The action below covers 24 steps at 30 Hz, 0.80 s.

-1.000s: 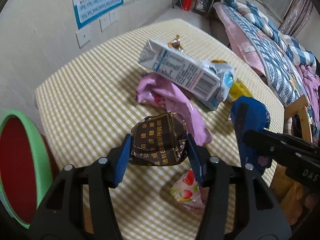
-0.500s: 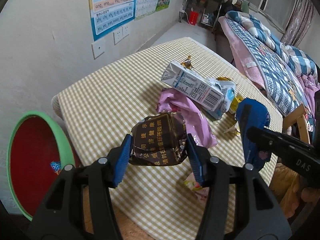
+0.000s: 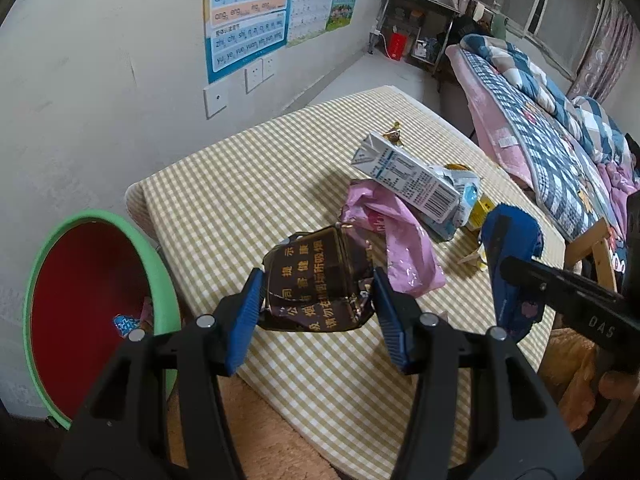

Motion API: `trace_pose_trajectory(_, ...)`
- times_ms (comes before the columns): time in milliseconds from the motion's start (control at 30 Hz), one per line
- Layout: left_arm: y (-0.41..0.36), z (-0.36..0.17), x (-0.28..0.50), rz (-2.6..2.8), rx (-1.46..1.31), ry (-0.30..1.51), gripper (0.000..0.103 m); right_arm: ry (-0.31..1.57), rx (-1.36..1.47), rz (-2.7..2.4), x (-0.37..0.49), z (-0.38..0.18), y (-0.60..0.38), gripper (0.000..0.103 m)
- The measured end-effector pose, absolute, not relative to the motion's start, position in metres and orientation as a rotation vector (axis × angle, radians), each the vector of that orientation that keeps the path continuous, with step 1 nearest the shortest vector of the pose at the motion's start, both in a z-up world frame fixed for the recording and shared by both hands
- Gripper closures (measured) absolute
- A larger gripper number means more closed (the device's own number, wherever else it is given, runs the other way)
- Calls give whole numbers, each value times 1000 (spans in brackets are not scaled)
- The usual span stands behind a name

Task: Collect trash
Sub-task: 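Carry the brown wrapper to the bin and release it with the left tool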

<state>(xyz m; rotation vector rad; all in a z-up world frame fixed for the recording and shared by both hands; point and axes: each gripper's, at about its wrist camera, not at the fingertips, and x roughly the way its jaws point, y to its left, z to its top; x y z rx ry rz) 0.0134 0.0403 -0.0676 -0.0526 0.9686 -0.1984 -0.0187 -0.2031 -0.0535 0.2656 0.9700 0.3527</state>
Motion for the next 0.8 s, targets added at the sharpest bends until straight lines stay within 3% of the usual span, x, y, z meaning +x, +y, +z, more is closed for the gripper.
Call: trace_pose_trajectory(800, 74, -72, 6, -156, -97, 967, 51, 983, 217, 399, -28, -57, -167, 78)
